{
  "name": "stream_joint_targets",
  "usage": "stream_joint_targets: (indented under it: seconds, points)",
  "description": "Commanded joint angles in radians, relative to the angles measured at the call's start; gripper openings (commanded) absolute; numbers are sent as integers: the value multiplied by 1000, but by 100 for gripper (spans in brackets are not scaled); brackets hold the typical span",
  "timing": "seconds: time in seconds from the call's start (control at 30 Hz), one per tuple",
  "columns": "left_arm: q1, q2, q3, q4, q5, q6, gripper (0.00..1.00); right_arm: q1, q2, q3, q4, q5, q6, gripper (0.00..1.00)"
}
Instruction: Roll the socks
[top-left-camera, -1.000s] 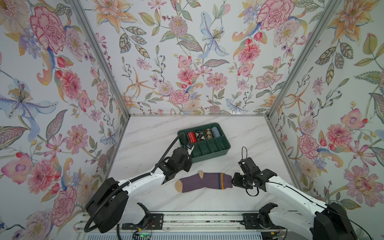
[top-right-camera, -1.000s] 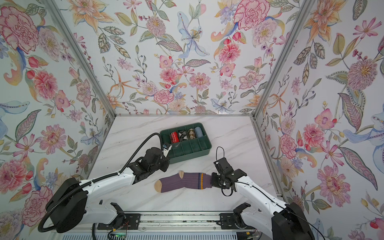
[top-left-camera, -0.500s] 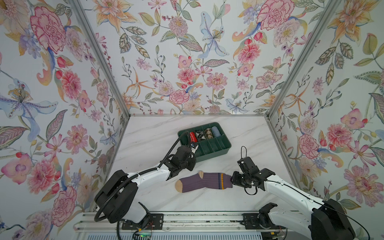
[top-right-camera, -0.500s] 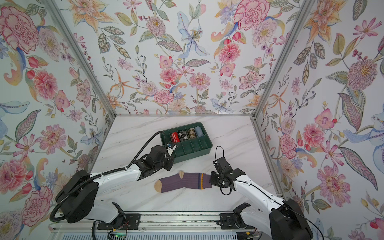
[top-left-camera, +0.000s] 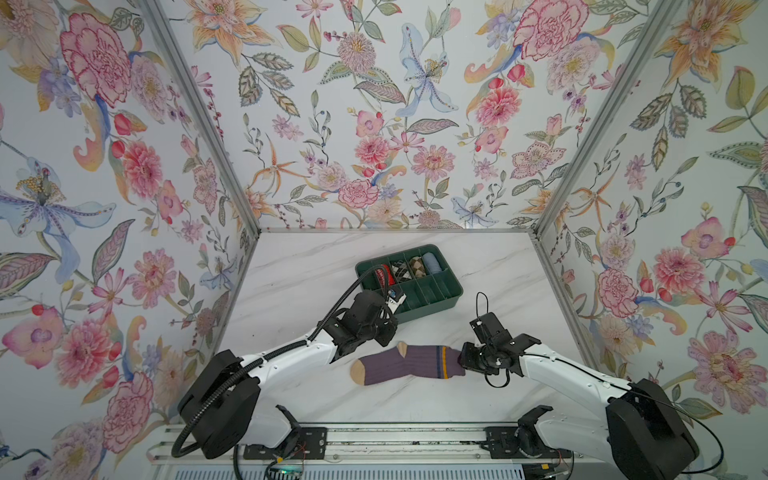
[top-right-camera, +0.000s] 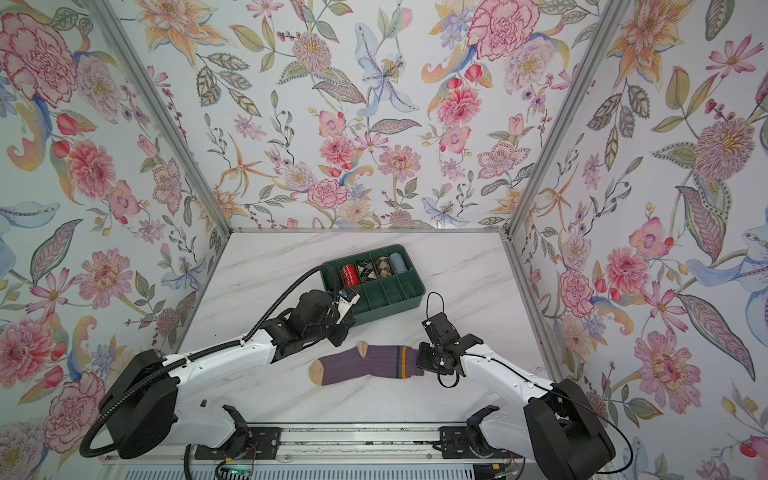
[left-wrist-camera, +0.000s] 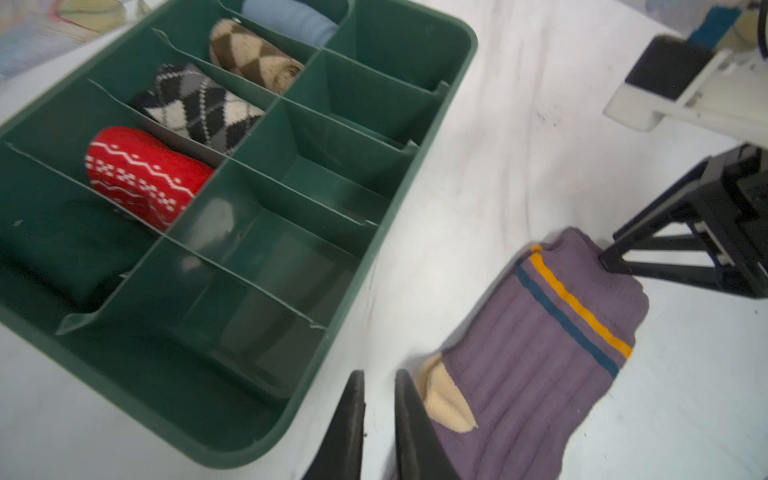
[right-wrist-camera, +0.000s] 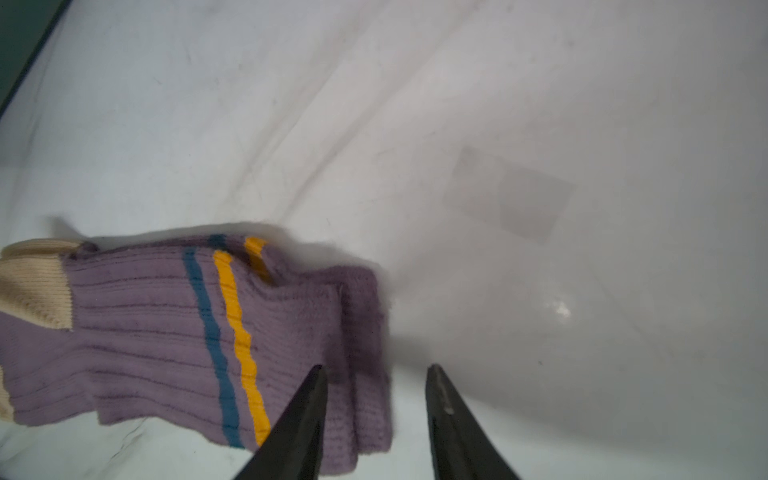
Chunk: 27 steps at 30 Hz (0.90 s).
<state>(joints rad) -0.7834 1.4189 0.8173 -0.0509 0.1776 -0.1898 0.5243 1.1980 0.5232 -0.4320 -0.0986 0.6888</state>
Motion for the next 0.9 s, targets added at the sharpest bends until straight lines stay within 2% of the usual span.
stream_joint_targets:
  seconds: [0.0, 0.17, 0.27, 0.57, 0.87]
  points:
    - [-25, 67, 39, -102, 56, 44, 17, 2, 8, 18, 3, -2, -9, 42]
    - [-23, 135, 68, -68, -29, 24, 17, -1, 8, 13, 4, -8, -11, 42]
    - [-18, 196, 97, -23, -41, 11, 17, -1, 5, 9, 6, -11, -11, 43]
    - [13, 350, 198, 51, -10, 39, 17, -19, -40, -32, 6, -11, 7, 43]
    - [81, 427, 237, 144, 66, 55, 17, -35, -46, -48, 14, -12, 17, 42]
